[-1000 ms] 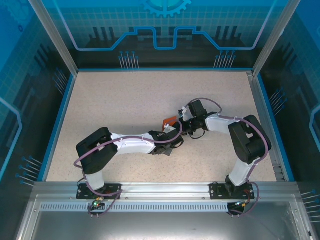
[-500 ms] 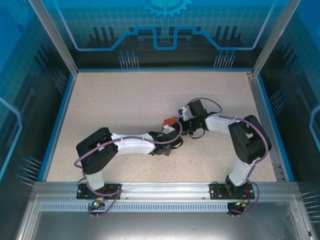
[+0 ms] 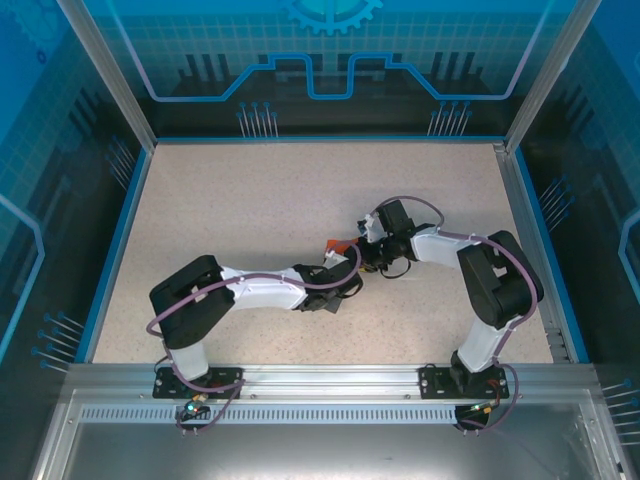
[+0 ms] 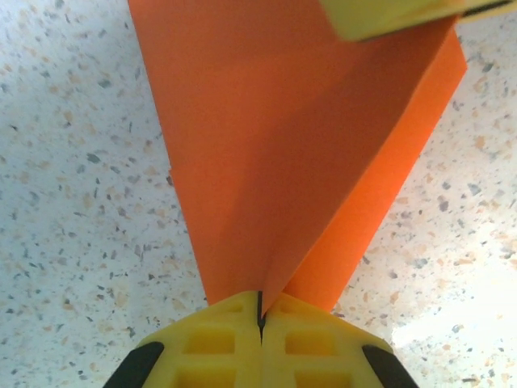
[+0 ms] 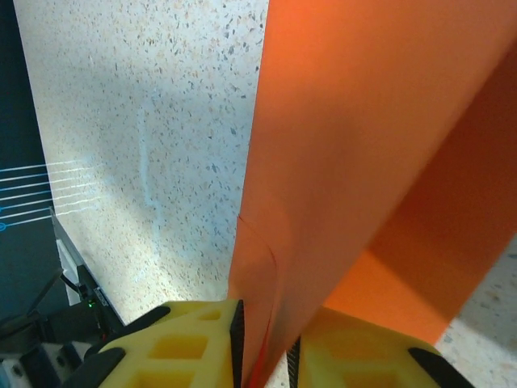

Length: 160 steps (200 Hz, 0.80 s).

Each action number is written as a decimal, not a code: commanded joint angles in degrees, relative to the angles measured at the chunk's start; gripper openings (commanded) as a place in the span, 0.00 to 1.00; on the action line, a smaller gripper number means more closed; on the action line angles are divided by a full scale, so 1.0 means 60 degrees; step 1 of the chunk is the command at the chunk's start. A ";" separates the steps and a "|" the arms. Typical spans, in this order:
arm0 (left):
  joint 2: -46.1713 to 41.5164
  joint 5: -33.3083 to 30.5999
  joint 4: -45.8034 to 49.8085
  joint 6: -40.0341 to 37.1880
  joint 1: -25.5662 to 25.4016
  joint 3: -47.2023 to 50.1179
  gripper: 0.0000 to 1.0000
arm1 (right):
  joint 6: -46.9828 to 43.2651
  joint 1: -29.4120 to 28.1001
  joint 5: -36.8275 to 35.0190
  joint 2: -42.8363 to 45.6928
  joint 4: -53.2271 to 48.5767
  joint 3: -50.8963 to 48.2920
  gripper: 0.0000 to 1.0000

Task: Fold a paper plane with a square sheet of paper (pick it up from the middle)
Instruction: Fourth fold the wing at the center of the table.

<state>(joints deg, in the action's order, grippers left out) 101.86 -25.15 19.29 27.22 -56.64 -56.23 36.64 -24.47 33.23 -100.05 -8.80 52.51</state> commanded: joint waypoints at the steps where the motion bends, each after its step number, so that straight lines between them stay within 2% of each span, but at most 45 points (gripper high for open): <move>1: -0.0778 0.1281 -0.0893 0.0302 0.0450 0.0668 0.00 | -0.0294 0.0002 -0.0090 0.0601 -0.0487 0.0127 0.31; 18: -0.1208 0.2216 -0.1556 0.0324 0.0827 0.1163 0.00 | -0.0432 0.0099 -0.0132 0.0995 -0.0622 0.0014 0.41; 43: -0.1650 0.3612 -0.2448 0.0442 0.1498 0.1864 0.00 | -0.0667 0.0198 -0.0191 0.1597 -0.0760 -0.0136 0.50; 70: -0.1889 0.5094 -0.3301 0.0549 0.2218 0.2426 0.00 | -0.0889 0.0230 0.0099 0.1781 -0.0732 -0.0208 0.51; 91: -0.1791 0.5930 -0.3628 0.0615 0.2577 0.2558 0.00 | -0.0958 0.0147 0.0401 0.1708 -0.0510 -0.0270 0.46; 106: -0.1704 0.6403 -0.3850 0.0692 0.2782 0.2624 0.00 | -0.0999 0.0013 0.0640 0.1597 -0.0368 -0.0256 0.34; 123: -0.1637 0.6700 -0.3944 0.0813 0.2930 0.2679 0.00 | -0.1023 -0.0265 0.0719 0.1380 -0.0233 -0.0109 0.26; 160: -0.1445 0.7224 -0.4208 0.1027 0.3249 0.2827 0.00 | -0.0864 -0.0764 0.0629 0.0437 -0.0090 0.0499 0.19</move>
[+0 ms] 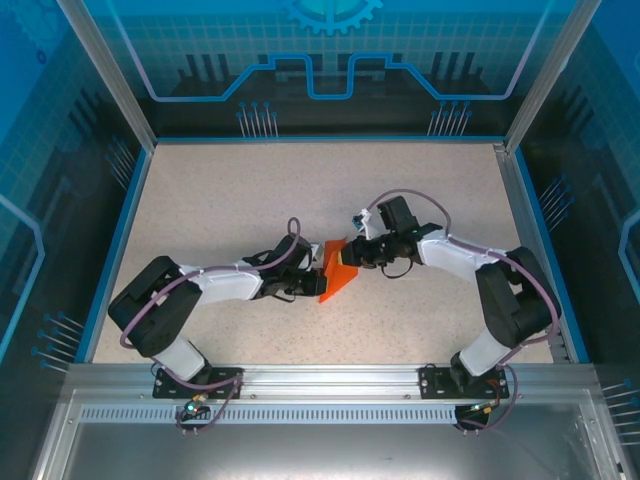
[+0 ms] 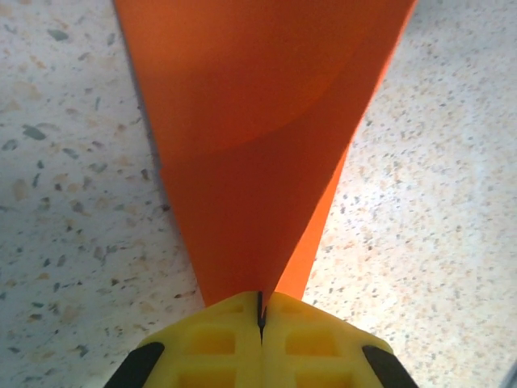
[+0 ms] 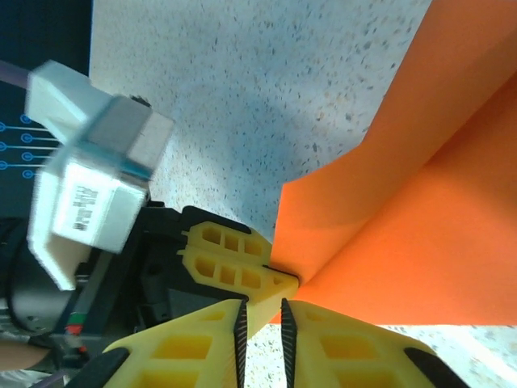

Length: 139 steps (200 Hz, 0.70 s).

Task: Fold a paper plane with a square sheet of paper (pick it up from the middle)
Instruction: Fourth fold the wing at the center of the table.

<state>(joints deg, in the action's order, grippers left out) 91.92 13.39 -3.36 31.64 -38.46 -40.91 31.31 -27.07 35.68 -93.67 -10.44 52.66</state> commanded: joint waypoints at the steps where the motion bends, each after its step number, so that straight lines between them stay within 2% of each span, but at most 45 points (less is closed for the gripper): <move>1: 0.0210 0.0809 -0.0443 0.0300 0.0230 0.0272 0.00 | 0.0025 -0.0341 0.0206 -0.0652 0.0185 0.0492 0.19; 99: 0.0605 0.0856 -0.0935 0.0863 0.0430 0.0730 0.00 | 0.0158 -0.0455 0.0350 -0.2114 0.0258 0.1406 0.19; 139: 0.0516 0.0746 -0.1242 0.1243 0.0524 0.0987 0.00 | 0.0158 -0.0483 0.0462 -0.2197 0.0289 0.1555 0.19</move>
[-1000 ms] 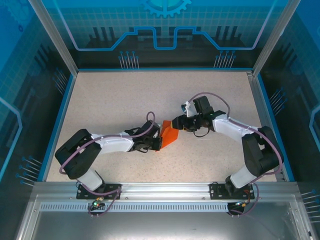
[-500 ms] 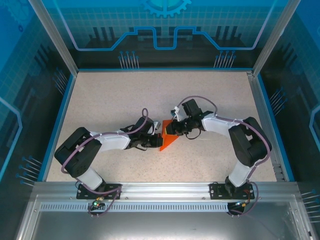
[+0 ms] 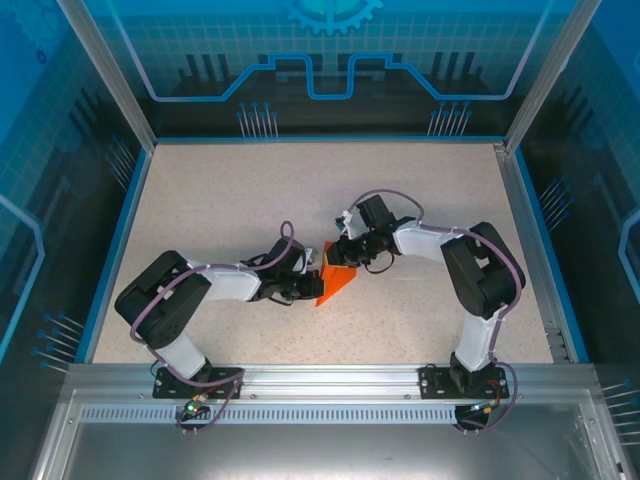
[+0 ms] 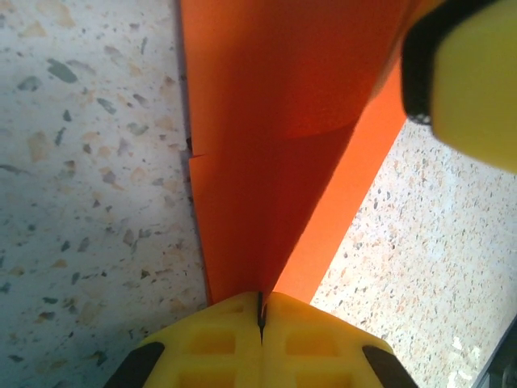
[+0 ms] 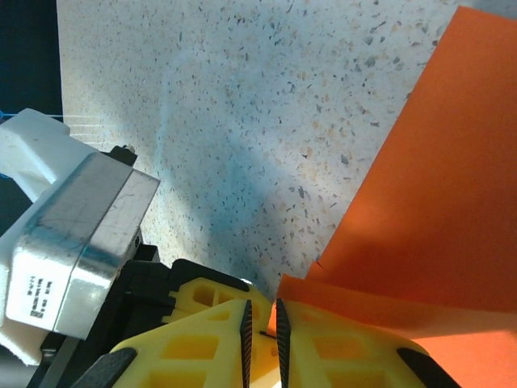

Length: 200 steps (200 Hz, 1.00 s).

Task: Fold a paper plane with a square sheet of paper (pick it up from the middle)
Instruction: Fourth fold the wing at the center of the table.

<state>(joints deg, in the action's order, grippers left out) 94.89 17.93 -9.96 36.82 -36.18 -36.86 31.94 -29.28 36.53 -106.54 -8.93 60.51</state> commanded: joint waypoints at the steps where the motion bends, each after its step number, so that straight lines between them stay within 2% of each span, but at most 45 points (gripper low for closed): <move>1: 0.0020 -0.0013 -0.0142 0.0381 0.0143 0.0313 0.00 | 0.0059 -0.0108 0.0309 -0.0039 0.0038 0.0245 0.19; 68: 0.0110 0.0183 -0.0166 0.0561 0.0230 0.0284 0.00 | -0.0021 -0.0097 0.0196 -0.0661 -0.0126 0.0632 0.19; 80: 0.0333 0.0093 -0.0664 0.0663 0.0280 0.0476 0.00 | -0.0093 -0.0080 0.0104 -0.0755 -0.0281 0.0723 0.19; 96: 0.0859 0.1106 -0.0400 0.0953 0.0748 -0.0021 0.00 | -0.0171 0.0007 0.0092 -0.0802 -0.0438 0.0784 0.19; 105: 0.0700 0.0931 -0.0493 0.1008 0.0703 0.0045 0.00 | -0.0244 0.0045 0.0111 -0.0773 -0.0414 0.0811 0.19; 123: 0.0635 0.0775 -0.0267 0.0852 0.0720 0.0101 0.00 | -0.0247 0.0159 0.0114 -0.0997 -0.0604 0.1049 0.19; 145: 0.0729 0.1069 -0.0255 0.0797 0.0714 0.0176 0.00 | -0.0239 0.0192 0.0226 -0.1204 -0.0660 0.1200 0.19; 200: 0.0833 0.1375 0.0245 0.0458 0.0742 -0.0036 0.00 | -0.0138 0.0250 -0.0205 -0.0831 -0.0585 0.0809 0.20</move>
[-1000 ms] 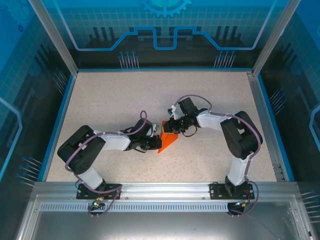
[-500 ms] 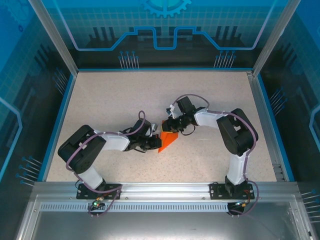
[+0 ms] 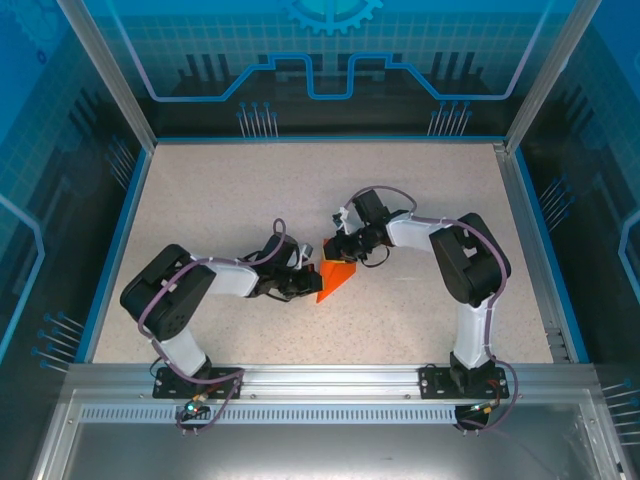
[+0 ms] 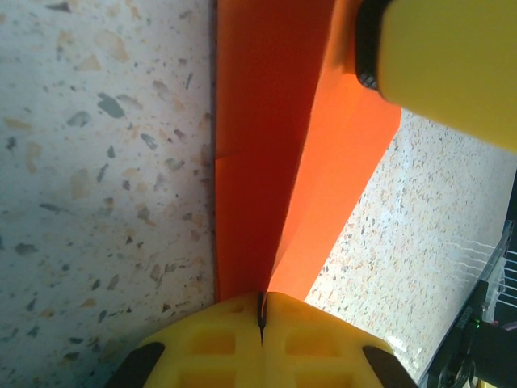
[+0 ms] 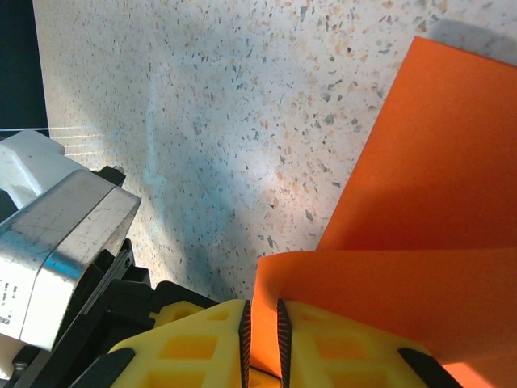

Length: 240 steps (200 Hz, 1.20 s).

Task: Fold a paper plane with a square sheet of paper (pick it up from the middle)
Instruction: Fourth fold the wing at the center of the table.

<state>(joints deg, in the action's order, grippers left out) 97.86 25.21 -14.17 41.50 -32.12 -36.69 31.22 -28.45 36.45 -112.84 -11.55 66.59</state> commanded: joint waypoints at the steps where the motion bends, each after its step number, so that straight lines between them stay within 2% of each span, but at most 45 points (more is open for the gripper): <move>1: 0.0348 0.0170 0.0967 -0.0330 0.0065 -0.0074 0.00 | -0.0011 0.0119 -0.0196 0.0225 -0.0137 -0.0216 0.20; 83: 0.0624 0.0756 0.2336 -0.0939 0.0137 -0.0865 0.00 | 0.0318 0.0097 0.0281 0.0252 0.0513 -0.0507 0.21; 146: 0.0715 0.0914 0.2518 -0.1053 0.0190 -0.0945 0.00 | 0.0477 0.0070 0.0299 0.0378 0.0684 -0.0654 0.23; 182: 0.0631 0.0971 0.2740 -0.1107 0.0275 -0.1017 0.00 | 0.0784 0.0303 -0.1078 0.1401 0.0770 -0.1298 0.24; 204: 0.0666 0.1114 0.2858 -0.1104 0.0328 -0.1089 0.00 | 0.0978 0.0446 -0.0797 0.1608 0.1087 -0.1626 0.24; 240: 0.0855 0.1311 0.3105 -0.1122 0.0432 -0.1273 0.00 | 0.0758 -0.0033 -0.0074 0.1303 0.1046 -0.1334 0.23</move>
<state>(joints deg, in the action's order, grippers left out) 100.68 31.62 -1.34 35.88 -30.24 -43.35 36.01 -26.59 33.17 -104.25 -5.78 57.84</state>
